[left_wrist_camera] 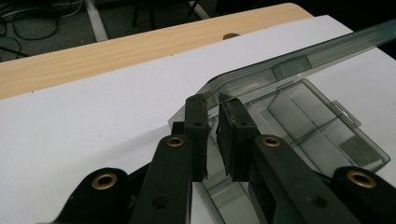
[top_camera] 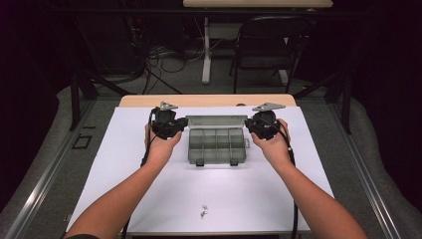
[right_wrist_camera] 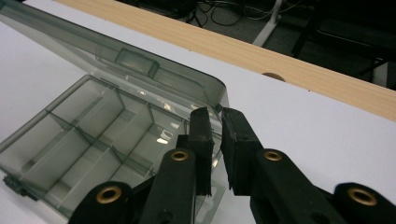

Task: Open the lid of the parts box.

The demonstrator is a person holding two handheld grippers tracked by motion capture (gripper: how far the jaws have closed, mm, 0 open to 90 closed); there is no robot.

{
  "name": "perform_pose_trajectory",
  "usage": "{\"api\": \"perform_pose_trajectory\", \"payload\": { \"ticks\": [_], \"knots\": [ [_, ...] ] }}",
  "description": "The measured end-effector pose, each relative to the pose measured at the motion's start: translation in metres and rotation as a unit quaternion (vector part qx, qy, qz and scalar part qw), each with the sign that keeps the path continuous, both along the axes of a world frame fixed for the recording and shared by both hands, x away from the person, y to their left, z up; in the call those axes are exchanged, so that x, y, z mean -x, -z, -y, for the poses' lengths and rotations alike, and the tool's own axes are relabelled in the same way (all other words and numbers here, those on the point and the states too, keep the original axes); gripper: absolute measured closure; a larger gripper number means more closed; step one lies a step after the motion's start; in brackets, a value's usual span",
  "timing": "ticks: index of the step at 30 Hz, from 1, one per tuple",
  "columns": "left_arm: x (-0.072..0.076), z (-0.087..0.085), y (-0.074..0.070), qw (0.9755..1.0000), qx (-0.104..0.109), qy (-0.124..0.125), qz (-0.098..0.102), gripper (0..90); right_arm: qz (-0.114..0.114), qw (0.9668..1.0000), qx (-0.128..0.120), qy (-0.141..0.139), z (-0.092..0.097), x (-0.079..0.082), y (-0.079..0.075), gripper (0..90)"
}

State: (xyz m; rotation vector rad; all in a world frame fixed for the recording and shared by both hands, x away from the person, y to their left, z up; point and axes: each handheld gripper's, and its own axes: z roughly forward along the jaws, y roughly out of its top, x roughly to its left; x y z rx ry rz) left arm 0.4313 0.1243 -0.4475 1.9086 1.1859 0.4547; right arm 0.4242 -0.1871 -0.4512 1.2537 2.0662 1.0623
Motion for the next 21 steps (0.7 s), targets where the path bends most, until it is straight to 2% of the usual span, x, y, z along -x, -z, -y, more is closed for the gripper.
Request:
{"api": "perform_pose_trajectory", "payload": {
  "ticks": [6,9,21],
  "knots": [
    [-0.006,0.002,-0.002,0.9998,0.008,-0.019,-0.004,83.3,-0.006,0.9992,-0.032,0.024,0.0,-0.008,0.002,83.9],
    [-0.008,0.003,-0.002,0.9996,0.013,-0.026,-0.003,84.2,-0.004,0.9986,-0.04,0.034,-0.001,-0.01,0.003,85.7],
    [-0.014,0.006,-0.003,0.9989,0.014,-0.046,0.0,86.6,0.001,0.9987,-0.026,0.045,-0.004,-0.022,0.014,78.8]
  ]
}}
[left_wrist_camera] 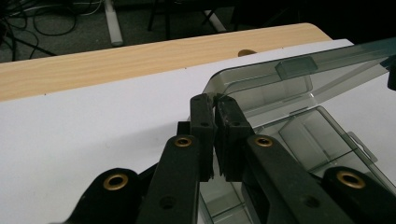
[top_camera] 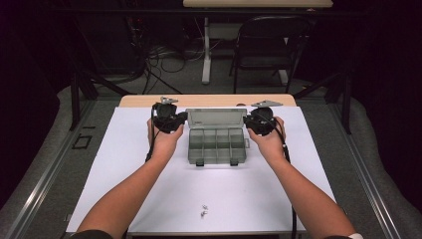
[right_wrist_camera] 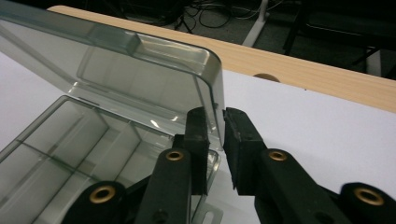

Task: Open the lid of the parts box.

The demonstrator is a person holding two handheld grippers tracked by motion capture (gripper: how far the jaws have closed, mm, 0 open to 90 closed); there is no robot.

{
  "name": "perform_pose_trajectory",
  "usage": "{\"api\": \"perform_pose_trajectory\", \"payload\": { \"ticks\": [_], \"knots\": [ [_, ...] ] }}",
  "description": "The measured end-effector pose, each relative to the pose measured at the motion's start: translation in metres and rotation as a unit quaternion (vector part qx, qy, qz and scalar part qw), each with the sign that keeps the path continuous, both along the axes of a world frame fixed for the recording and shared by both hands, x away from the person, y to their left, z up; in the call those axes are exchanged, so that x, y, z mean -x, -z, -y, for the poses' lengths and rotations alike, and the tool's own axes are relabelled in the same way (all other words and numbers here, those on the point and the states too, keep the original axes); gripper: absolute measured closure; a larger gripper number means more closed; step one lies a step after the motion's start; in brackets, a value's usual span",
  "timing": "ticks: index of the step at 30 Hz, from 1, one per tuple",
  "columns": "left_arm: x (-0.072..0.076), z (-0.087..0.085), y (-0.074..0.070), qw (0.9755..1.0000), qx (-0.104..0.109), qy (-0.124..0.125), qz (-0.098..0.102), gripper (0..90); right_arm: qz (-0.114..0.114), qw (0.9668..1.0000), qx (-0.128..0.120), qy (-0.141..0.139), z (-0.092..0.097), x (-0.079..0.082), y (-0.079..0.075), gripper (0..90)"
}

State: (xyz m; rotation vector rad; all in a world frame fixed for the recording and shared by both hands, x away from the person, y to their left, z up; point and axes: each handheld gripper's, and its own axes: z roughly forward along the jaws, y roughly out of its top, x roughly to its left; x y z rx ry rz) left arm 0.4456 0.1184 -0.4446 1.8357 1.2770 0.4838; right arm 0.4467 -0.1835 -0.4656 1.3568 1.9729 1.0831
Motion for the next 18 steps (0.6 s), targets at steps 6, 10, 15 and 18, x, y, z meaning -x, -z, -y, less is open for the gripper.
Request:
{"api": "perform_pose_trajectory", "payload": {
  "ticks": [6,10,15,18],
  "knots": [
    [-0.003,0.001,-0.001,1.0,0.001,-0.005,-0.001,86.7,0.0,0.9999,-0.007,0.009,0.002,-0.007,0.007,78.9],
    [-0.005,0.001,-0.001,1.0,0.004,-0.006,-0.002,86.8,-0.004,0.9999,-0.006,0.013,0.0,-0.011,0.012,78.9],
    [-0.006,0.001,-0.001,1.0,0.004,-0.008,0.0,86.9,-0.02,0.9997,0.001,0.016,-0.002,-0.014,0.018,79.0],
    [-0.006,0.002,-0.001,1.0,0.003,-0.009,0.0,86.9,-0.013,0.9997,-0.003,0.02,-0.004,-0.016,0.022,79.0]
  ]
}}
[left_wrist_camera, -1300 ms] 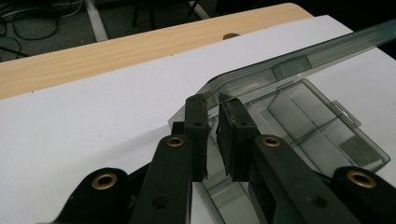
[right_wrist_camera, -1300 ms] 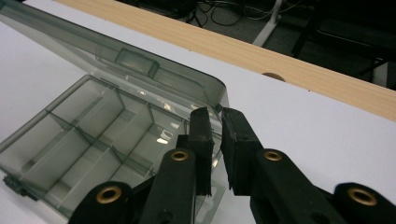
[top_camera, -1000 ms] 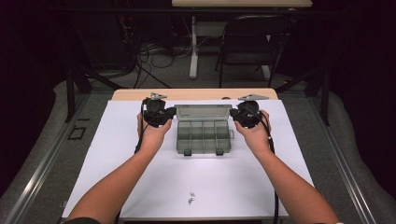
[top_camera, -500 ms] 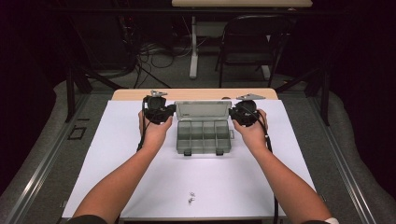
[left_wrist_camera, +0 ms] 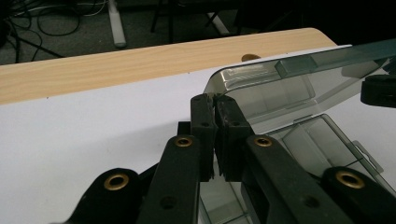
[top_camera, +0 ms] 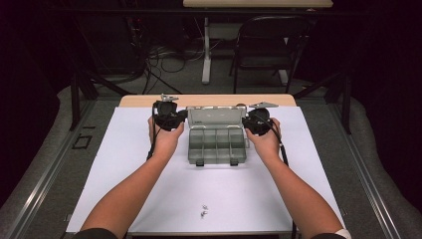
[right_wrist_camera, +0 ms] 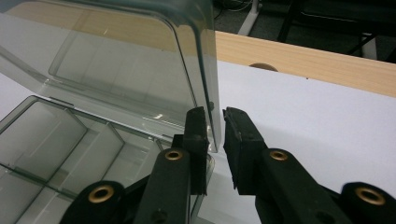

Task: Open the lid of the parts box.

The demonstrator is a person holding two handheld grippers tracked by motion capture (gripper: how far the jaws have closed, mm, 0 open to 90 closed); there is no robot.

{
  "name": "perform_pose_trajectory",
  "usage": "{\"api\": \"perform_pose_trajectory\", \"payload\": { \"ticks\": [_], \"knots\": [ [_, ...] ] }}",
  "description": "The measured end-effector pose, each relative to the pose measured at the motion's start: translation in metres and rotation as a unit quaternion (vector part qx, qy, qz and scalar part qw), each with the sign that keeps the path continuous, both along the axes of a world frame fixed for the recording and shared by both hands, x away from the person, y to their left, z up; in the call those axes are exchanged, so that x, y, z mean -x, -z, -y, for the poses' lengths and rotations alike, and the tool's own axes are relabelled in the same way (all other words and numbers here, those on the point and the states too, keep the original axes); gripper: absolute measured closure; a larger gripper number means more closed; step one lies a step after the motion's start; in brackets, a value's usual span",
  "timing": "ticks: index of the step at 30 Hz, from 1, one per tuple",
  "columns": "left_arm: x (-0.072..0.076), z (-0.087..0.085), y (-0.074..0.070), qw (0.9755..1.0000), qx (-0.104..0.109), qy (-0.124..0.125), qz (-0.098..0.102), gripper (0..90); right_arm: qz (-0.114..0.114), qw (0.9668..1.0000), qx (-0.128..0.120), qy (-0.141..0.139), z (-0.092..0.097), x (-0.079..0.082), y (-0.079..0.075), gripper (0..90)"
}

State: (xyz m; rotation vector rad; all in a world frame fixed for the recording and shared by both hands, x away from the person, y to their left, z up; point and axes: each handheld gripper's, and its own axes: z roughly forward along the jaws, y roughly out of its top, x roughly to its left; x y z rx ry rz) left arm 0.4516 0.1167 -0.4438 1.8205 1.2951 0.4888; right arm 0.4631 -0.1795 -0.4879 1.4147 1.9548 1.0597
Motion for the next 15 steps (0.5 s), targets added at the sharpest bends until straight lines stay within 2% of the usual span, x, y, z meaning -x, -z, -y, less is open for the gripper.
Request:
{"api": "perform_pose_trajectory", "payload": {
  "ticks": [15],
  "knots": [
    [-0.0002,-0.0014,0.0006,1.0,0.003,0.007,-0.002,85.6,-0.01,0.9997,-0.009,0.019,-0.0025,-0.0023,0.0044,85.8]
  ]
}}
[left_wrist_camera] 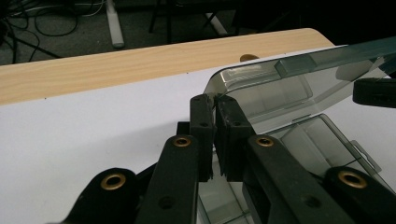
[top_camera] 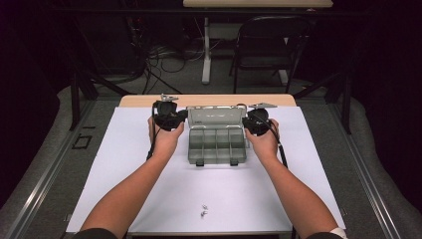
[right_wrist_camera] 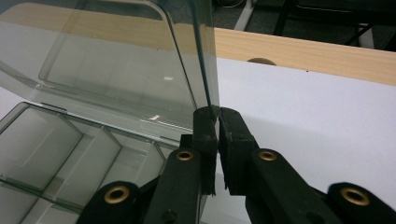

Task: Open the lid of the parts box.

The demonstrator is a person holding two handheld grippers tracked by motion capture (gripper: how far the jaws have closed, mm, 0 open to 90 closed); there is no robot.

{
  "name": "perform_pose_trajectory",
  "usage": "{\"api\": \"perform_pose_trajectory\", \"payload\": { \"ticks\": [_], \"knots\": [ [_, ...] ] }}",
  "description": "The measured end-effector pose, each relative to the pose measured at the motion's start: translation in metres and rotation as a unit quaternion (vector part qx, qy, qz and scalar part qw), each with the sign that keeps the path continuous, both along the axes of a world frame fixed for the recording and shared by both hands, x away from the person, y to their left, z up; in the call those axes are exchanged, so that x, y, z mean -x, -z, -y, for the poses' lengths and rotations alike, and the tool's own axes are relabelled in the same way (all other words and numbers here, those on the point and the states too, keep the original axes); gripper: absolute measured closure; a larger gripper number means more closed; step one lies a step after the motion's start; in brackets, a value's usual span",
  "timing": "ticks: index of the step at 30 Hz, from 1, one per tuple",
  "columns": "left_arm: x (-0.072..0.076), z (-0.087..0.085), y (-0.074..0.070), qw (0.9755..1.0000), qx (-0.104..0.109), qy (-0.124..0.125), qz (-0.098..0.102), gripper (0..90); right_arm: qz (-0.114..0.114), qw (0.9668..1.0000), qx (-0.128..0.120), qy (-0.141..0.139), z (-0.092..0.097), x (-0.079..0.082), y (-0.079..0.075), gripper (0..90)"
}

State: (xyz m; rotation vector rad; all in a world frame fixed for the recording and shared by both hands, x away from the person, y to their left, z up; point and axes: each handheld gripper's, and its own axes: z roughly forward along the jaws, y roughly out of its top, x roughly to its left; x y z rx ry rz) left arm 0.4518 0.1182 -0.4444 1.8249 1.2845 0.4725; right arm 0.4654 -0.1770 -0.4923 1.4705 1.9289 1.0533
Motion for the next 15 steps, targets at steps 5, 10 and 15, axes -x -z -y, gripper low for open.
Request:
{"api": "perform_pose_trajectory", "payload": {
  "ticks": [5,10,15],
  "knots": [
    [0.001,0.0,0.005,1.0,0.003,0.004,0.003,80.6,0.0,1.0,-0.001,0.001,0.0,0.0,0.0,86.0],
    [0.002,0.001,0.011,1.0,0.002,0.004,0.001,78.8,-0.002,1.0,-0.003,0.001,0.001,0.0,0.0,86.0],
    [0.001,0.0,0.017,1.0,0.001,0.001,-0.002,78.2,-0.001,1.0,-0.002,0.0,0.001,0.0,0.0,86.0]
  ]
}}
